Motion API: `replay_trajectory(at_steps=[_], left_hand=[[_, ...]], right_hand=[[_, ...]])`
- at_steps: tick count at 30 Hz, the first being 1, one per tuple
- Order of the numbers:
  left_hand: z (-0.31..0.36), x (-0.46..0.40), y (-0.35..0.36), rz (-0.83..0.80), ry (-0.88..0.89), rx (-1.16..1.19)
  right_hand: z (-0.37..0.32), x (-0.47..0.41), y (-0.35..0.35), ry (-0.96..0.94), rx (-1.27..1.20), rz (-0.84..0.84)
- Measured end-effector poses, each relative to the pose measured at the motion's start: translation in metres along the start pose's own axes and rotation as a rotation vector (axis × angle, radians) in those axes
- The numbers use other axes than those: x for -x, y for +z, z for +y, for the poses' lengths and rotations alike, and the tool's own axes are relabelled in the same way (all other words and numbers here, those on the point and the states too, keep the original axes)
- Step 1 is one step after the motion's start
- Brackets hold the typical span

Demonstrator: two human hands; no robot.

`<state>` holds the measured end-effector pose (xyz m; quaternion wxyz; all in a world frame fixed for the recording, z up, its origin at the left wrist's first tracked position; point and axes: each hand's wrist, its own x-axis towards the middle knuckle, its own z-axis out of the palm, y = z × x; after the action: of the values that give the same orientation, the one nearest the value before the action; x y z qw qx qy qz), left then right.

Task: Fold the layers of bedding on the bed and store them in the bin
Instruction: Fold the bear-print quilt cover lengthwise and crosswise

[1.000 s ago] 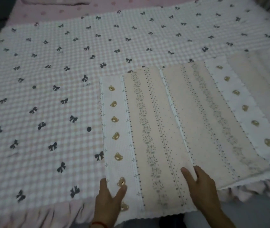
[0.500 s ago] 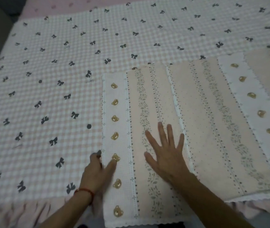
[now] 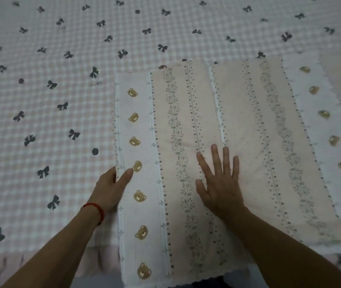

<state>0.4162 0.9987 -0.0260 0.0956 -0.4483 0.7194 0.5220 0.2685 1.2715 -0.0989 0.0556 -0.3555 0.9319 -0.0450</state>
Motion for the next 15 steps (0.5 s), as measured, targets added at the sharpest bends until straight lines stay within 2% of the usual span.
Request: replay_trajectory(at_steps=[6, 9, 12, 15], left_hand=[[0.018, 0.007, 0.011, 0.017, -0.012, 0.251], [0.035, 0.014, 0.019, 0.078, -0.017, 0.309], [0.062, 0.032, 0.026, 0.105, 0.054, 0.297], [0.099, 0.06, 0.044, 0.173, 0.202, 0.219]], right_hand=[[0.004, -0.006, 0.015, -0.007, 0.001, 0.03], [0.008, -0.007, 0.018, -0.025, -0.031, 0.057], [0.007, -0.005, 0.018, -0.042, -0.072, 0.089], [0.011, -0.002, 0.009, -0.049, -0.152, 0.063]])
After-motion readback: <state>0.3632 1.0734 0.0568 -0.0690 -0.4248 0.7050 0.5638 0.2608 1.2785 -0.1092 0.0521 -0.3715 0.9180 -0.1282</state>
